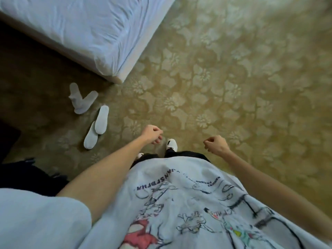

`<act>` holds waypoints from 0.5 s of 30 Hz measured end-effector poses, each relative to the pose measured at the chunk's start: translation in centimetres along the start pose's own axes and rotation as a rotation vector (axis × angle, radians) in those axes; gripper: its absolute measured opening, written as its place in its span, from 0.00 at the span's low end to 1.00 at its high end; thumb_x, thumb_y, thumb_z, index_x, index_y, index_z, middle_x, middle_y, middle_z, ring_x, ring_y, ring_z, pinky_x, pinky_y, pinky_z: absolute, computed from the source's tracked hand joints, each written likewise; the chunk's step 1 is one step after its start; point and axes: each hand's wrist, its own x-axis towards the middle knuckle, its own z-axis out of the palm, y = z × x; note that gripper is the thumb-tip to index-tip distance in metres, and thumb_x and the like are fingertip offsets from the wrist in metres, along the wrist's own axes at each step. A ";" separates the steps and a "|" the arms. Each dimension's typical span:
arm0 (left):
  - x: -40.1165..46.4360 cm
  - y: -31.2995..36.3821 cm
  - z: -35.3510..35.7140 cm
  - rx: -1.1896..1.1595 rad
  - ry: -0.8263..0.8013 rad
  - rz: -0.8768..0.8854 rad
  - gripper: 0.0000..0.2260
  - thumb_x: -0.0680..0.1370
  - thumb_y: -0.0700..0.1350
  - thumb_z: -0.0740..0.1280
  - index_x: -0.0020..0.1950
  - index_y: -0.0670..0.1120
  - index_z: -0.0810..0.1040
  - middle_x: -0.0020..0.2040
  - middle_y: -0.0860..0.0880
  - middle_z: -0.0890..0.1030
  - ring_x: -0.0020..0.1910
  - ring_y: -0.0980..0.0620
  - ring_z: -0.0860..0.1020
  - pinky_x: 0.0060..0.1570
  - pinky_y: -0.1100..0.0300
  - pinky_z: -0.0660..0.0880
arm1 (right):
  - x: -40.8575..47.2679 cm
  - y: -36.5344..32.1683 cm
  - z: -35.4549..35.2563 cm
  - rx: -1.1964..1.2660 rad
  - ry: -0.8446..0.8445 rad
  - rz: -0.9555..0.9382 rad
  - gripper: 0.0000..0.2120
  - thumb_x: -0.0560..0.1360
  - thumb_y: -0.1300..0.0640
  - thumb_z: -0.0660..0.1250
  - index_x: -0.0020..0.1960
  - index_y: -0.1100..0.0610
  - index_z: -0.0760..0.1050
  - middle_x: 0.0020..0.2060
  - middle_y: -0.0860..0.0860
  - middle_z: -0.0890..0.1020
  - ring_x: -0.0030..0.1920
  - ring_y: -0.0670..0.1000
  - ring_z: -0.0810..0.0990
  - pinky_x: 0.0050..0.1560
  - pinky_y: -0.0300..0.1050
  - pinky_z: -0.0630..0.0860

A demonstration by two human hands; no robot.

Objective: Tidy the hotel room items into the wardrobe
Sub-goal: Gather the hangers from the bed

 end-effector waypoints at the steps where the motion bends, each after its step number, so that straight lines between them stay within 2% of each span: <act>1: 0.8 1.7 0.0 0.014 0.000 0.012 0.11 0.82 0.45 0.65 0.42 0.44 0.78 0.36 0.47 0.81 0.27 0.53 0.77 0.23 0.65 0.71 | 0.7 0.9 -1.1 0.042 0.017 0.036 0.09 0.78 0.56 0.66 0.43 0.57 0.83 0.36 0.51 0.85 0.38 0.52 0.84 0.43 0.47 0.82; 4: 3.4 6.3 -0.7 0.074 -0.003 0.048 0.12 0.82 0.49 0.65 0.44 0.43 0.80 0.37 0.46 0.83 0.29 0.51 0.77 0.27 0.61 0.74 | 2.8 1.7 -3.5 0.100 0.017 0.105 0.12 0.78 0.52 0.67 0.41 0.57 0.83 0.35 0.51 0.85 0.39 0.53 0.85 0.46 0.49 0.83; 8: 7.4 11.1 -3.4 0.158 0.005 0.061 0.10 0.82 0.46 0.65 0.46 0.42 0.81 0.39 0.46 0.84 0.31 0.51 0.78 0.30 0.62 0.75 | 7.0 -1.1 -6.7 0.168 -0.023 0.134 0.15 0.79 0.48 0.67 0.43 0.59 0.83 0.38 0.53 0.86 0.41 0.53 0.86 0.47 0.47 0.82; 15: 17.7 18.2 -10.0 0.169 0.029 -0.080 0.10 0.82 0.42 0.65 0.43 0.42 0.82 0.39 0.44 0.84 0.33 0.49 0.80 0.33 0.59 0.77 | 20.1 -13.9 -17.2 0.139 -0.032 -0.019 0.17 0.78 0.48 0.65 0.43 0.61 0.83 0.39 0.54 0.87 0.41 0.53 0.85 0.48 0.49 0.83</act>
